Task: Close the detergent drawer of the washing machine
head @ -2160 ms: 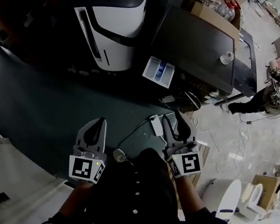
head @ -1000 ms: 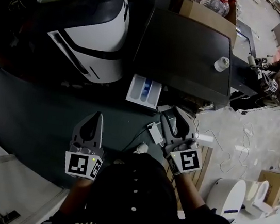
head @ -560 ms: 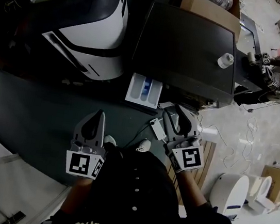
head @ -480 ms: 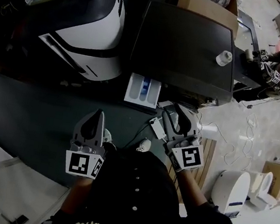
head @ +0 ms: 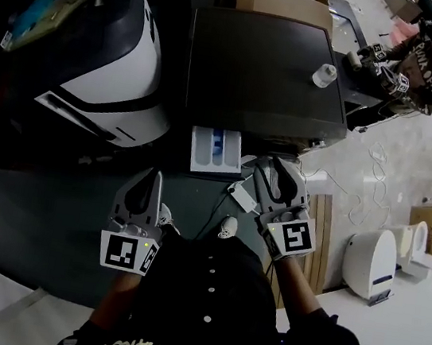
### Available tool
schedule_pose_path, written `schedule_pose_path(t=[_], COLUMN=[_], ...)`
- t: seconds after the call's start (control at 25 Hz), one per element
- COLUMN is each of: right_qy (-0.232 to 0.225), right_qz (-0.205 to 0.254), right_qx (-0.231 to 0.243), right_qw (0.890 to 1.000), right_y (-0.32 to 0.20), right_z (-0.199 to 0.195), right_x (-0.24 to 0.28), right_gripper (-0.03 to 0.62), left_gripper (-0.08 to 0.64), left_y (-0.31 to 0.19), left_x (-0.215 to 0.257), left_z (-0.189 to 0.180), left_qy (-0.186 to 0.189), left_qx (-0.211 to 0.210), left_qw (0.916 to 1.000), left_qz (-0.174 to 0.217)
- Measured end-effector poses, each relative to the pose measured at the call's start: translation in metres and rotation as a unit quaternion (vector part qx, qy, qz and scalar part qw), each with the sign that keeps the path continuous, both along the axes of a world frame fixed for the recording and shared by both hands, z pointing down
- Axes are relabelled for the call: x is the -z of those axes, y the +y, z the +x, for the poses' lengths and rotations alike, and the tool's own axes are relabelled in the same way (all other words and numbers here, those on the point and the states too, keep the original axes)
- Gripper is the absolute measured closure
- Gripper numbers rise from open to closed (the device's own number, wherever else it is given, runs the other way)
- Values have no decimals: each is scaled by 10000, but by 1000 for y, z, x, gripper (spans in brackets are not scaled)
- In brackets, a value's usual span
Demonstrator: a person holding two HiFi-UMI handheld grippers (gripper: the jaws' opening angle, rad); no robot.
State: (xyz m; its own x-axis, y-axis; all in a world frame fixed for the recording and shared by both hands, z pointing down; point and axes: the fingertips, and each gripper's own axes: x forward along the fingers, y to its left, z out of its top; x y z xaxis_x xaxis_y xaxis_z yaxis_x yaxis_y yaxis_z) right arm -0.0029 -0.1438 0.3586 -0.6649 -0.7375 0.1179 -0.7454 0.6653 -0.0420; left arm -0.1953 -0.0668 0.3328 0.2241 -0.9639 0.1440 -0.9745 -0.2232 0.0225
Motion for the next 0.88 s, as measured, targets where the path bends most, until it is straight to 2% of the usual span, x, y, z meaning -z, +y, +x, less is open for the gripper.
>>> schedule_pose_path(t=[0.2,0.52,0.76,0.88], right_qy=[121,338,432,617], right_qz=[-90,-401,-961,-1111], right_qx=[-292,-555,-678,-684], right_qw=[9995,9971,9921,9895], right_y=[1,4,13,21], right_z=[-12,-26,-32,-35], right_x=[-11,-58,-111,-130], right_gripper=[430,430,430,430], left_gripper=[558,558,558,558], left_y=[-12,-24,-27,-26], left_x=[-2,-18,-29,-36], left_z=[-12,-16,-13,-9], left_qy=[58,98,92,96], left_qx=[-344,-670,-888,-1014], left_qw=[9994,9974,9954,9939], left_qz=[-39,-242,-354,-431])
